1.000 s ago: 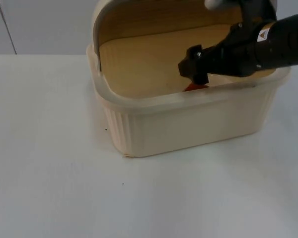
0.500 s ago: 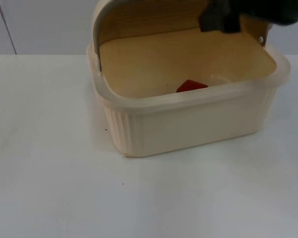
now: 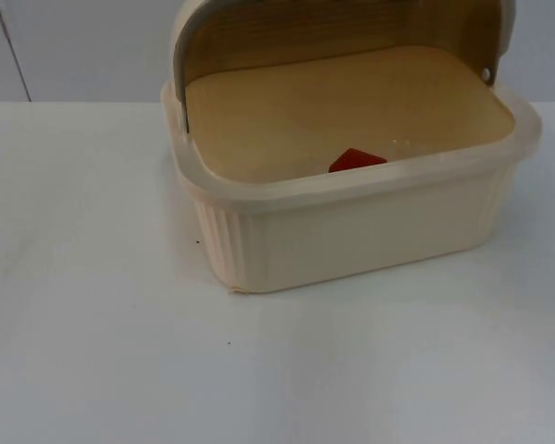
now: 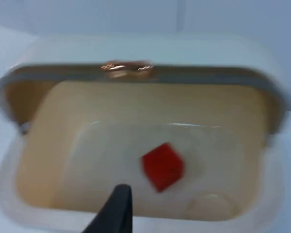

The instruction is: Open the box lid with the left hand, place the block into the box with the right hand, then close the box lid with the left hand.

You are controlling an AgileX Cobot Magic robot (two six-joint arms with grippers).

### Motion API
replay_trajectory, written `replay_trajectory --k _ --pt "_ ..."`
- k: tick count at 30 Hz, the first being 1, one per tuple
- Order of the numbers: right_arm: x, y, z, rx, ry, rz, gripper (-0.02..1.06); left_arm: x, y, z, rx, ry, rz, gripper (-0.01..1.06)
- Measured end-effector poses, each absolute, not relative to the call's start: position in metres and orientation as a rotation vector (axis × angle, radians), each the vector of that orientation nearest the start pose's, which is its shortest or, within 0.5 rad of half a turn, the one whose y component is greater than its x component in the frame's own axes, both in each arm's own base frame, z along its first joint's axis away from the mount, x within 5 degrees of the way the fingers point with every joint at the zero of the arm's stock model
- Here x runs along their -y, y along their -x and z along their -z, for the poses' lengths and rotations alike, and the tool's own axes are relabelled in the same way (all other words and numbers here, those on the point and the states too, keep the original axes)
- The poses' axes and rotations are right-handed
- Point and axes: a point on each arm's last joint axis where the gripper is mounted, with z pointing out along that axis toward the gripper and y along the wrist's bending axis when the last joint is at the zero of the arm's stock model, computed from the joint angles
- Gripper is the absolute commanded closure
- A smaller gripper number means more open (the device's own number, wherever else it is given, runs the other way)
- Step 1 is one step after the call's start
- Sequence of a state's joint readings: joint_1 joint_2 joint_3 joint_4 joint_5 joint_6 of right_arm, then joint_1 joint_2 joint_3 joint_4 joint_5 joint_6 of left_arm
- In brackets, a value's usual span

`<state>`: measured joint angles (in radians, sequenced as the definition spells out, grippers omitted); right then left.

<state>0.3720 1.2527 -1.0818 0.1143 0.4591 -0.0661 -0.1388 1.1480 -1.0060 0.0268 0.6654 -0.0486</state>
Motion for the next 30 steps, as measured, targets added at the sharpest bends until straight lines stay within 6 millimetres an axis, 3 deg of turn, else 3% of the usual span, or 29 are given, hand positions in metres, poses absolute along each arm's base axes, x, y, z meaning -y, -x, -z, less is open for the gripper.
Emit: replay_trajectory --k 2,5,6,7,10,14,30 --pt "-0.07 -0.254 -0.37 -2.074 0.278 -0.219 0.0 0.032 -0.238 -0.345 -2.282 -0.119 0.068 0.0" --pt "-0.035 -0.246 -0.382 -2.047 0.163 -0.127 0.0 0.032 -0.238 -0.345 -2.278 -0.118 0.068 0.0" --pt "-0.035 -0.246 -0.382 -2.047 0.163 -0.127 0.0 0.032 -0.238 -0.345 -2.278 -0.118 0.068 0.0" --pt "-0.013 -0.239 -0.39 -2.027 0.099 -0.051 0.0 0.032 -0.238 -0.345 -2.276 -0.118 0.069 0.0" --pt "0.02 -0.223 -0.398 -2.023 0.008 0.095 0.0 0.032 -0.238 -0.346 -2.274 -0.118 0.069 0.0" --pt "0.032 -0.213 -0.402 -2.025 -0.035 0.151 0.0 0.032 -0.238 -0.346 -2.274 -0.118 0.069 0.0" --pt "0.032 -0.21 -0.401 -2.042 -0.039 0.149 0.0 0.032 -0.238 -0.346 -2.274 -0.04 0.104 0.0"
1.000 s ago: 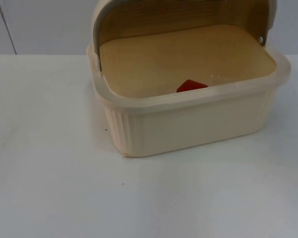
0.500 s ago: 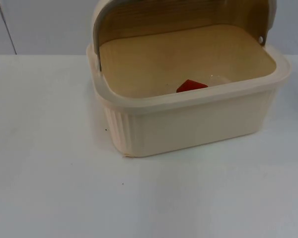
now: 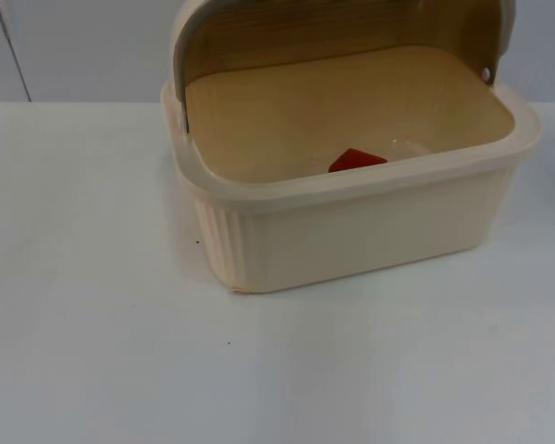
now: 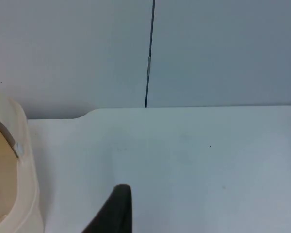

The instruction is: Open the box lid with the left hand, place the block into the box with the right hand, then close the box lid with the left hand.

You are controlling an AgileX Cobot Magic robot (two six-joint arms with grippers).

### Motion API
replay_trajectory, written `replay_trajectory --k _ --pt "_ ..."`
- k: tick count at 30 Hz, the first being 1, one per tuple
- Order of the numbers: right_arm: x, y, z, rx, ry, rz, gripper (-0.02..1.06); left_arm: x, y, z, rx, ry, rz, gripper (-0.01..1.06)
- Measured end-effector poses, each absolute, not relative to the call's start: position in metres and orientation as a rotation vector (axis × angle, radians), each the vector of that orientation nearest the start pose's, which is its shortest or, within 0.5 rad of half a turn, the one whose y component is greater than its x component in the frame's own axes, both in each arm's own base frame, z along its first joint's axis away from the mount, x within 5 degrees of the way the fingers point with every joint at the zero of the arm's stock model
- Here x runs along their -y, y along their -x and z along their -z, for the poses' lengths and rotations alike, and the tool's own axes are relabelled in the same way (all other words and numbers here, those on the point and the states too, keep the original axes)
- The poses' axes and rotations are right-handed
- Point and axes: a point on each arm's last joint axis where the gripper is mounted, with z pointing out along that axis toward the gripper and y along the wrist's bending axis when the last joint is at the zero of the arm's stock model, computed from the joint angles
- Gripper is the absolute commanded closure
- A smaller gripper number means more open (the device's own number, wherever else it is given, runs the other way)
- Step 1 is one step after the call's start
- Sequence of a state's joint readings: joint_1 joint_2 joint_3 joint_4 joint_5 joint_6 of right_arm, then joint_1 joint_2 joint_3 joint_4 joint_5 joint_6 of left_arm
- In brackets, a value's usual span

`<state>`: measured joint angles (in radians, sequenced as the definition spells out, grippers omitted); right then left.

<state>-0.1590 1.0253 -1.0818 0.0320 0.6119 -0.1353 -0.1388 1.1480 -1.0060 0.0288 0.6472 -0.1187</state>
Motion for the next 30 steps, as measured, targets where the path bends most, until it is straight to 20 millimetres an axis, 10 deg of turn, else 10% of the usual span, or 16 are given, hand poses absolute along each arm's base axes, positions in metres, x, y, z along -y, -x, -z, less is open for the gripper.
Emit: replay_trajectory --k 25,30 --pt "0.032 -0.211 -0.402 -2.033 -0.039 0.15 0.0 0.03 -0.247 -0.358 -2.129 -0.01 0.093 0.0" --pt "0.032 -0.211 -0.402 -2.033 -0.04 0.148 0.0 0.052 -0.262 -0.376 -2.065 -0.235 0.081 0.0"
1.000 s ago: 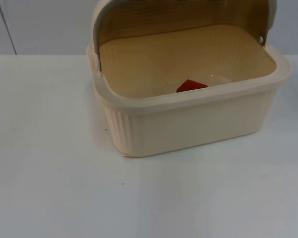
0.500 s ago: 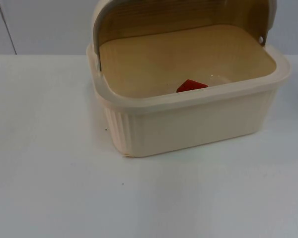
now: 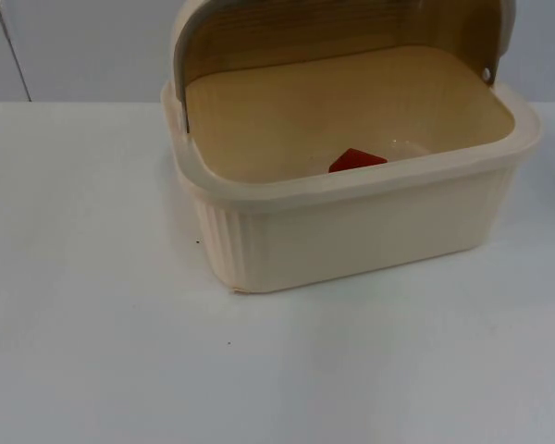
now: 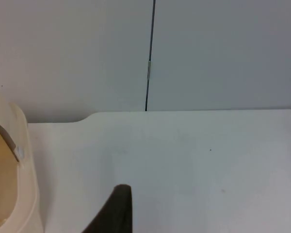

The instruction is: Open the box lid with the left hand, place the block into the box with the right hand, then close the box lid with the left hand.

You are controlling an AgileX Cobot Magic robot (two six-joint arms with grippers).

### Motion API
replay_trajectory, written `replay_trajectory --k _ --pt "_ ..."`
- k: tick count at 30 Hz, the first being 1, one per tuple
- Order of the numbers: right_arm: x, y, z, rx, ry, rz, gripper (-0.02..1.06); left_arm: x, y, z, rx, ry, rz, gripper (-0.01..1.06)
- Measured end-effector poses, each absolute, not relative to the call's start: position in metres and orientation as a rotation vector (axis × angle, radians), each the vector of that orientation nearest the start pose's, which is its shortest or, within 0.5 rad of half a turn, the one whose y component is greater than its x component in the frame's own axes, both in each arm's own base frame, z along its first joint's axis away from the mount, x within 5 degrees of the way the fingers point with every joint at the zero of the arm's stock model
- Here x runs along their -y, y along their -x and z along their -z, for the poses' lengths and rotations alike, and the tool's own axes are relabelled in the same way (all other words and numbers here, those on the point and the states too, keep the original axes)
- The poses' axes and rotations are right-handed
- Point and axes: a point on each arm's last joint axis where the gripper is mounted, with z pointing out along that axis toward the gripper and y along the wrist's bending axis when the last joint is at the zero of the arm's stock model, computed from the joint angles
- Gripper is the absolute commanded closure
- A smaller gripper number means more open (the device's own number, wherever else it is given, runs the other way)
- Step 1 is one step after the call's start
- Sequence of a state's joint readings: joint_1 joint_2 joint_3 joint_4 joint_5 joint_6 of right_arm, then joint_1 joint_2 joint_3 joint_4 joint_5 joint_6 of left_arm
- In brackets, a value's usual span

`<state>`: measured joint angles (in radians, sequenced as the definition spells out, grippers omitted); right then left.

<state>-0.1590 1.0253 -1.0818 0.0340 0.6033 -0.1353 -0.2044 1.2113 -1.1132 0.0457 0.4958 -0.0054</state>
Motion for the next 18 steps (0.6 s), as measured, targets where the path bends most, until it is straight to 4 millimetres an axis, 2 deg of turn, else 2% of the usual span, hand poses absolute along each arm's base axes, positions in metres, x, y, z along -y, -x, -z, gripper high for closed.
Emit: replay_trajectory --k 1,4,7,8,13,14,18 --pt "0.032 -0.211 -0.402 -2.033 -0.04 0.148 0.0 0.052 -0.262 -0.376 -2.065 -0.235 0.081 0.0" --pt "0.032 -0.211 -0.402 -2.033 -0.04 0.148 0.0 0.079 -0.278 -0.395 -2.004 -0.407 0.084 0.0" --pt "0.032 -0.211 -0.402 -2.033 -0.04 0.148 0.0 0.105 -0.3 -0.407 -1.973 -0.509 0.096 0.0" --pt "0.032 -0.211 -0.402 -2.033 -0.04 0.148 0.0 0.105 -0.3 -0.407 -1.973 -0.509 0.096 0.0" --pt "0.032 -0.211 -0.402 -2.033 -0.04 0.148 0.0 0.148 -0.334 -0.416 -1.912 -0.751 0.044 0.0" --pt "0.032 -0.211 -0.402 -2.033 -0.04 0.148 0.0 0.148 -0.334 -0.416 -1.912 -0.751 0.044 0.0" --pt "0.032 -0.211 -0.402 -2.035 -0.04 0.148 0.0 0.178 -0.357 -0.415 -1.823 -0.945 -0.032 0.0"
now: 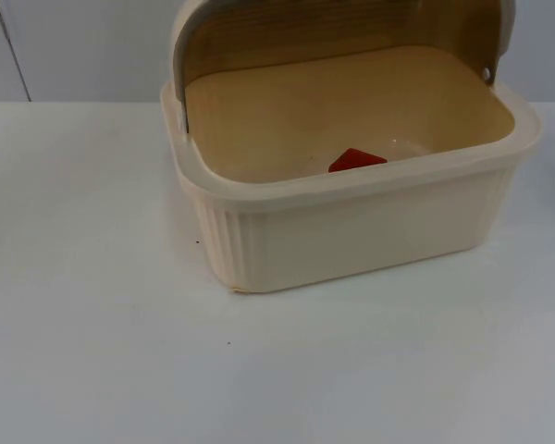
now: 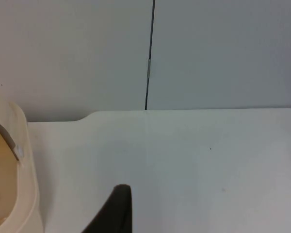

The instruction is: Open the box lid with the left hand, place the block into the box with the right hand, then close the box lid with the left hand.

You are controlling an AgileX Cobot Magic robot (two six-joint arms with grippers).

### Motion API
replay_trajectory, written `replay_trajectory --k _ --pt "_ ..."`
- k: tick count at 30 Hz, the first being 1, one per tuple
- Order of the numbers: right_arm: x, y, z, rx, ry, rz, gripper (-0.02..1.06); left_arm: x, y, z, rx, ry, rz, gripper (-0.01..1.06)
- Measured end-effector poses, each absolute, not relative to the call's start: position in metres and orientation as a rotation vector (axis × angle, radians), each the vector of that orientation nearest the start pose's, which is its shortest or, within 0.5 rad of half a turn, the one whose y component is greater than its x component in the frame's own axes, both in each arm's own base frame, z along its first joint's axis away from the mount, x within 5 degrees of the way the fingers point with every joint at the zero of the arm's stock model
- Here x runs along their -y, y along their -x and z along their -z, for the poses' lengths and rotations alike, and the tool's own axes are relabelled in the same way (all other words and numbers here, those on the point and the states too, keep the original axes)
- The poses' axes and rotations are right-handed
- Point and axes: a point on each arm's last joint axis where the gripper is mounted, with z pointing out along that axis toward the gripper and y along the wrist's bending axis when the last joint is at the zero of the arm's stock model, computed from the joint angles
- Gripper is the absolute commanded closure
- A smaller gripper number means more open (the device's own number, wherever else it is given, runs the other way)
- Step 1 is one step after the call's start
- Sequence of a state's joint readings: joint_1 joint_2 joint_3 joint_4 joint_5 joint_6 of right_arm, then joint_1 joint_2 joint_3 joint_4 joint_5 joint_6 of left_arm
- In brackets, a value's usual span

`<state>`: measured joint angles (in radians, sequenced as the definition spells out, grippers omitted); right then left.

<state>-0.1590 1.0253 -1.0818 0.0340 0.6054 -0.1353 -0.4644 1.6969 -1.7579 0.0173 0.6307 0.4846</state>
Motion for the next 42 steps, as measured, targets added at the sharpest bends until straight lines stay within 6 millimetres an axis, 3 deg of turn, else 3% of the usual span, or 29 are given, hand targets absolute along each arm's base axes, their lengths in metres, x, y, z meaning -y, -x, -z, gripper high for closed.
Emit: replay_trajectory --k 7,13,23,27,29,31,32,36,37,42 --pt "0.032 -0.211 -0.402 -2.035 -0.04 0.148 0.0 0.203 -0.385 -0.403 -1.683 -1.185 -0.169 0.0" --pt "0.032 -0.211 -0.402 -2.035 -0.04 0.148 0.0 0.216 -0.395 -0.395 -1.555 -1.266 -0.236 0.0" --pt "0.031 -0.211 -0.402 -2.035 -0.032 0.146 0.0 0.242 -0.41 -0.366 -1.458 -1.339 -0.108 0.0" --pt "0.024 -0.212 -0.402 -2.035 0.003 0.129 0.0 0.249 -0.414 -0.354 -1.435 -1.368 -0.074 0.05" --pt "0.022 -0.212 -0.402 -2.033 0.011 0.124 0.0 0.249 -0.419 -0.347 -1.439 -1.371 -0.052 0.2" --pt "0.022 -0.212 -0.402 -2.033 0.013 0.123 0.0 0.248 -0.422 -0.343 -1.446 -1.37 -0.049 0.42" --pt "0.022 -0.212 -0.402 -2.033 0.013 0.123 0.0 0.246 -0.424 -0.341 -1.453 -1.366 -0.046 0.42" --pt "0.022 -0.212 -0.402 -2.033 0.013 0.123 0.0 0.232 -0.433 -0.34 -1.488 -1.314 -0.03 0.96" --pt "0.022 -0.212 -0.402 -2.033 0.013 0.123 0.0 0.232 -0.433 -0.34 -1.488 -1.314 -0.03 1.05" --pt "0.022 -0.212 -0.402 -2.033 0.013 0.123 0.0 0.227 -0.433 -0.336 -1.539 -1.318 0.055 1.05"
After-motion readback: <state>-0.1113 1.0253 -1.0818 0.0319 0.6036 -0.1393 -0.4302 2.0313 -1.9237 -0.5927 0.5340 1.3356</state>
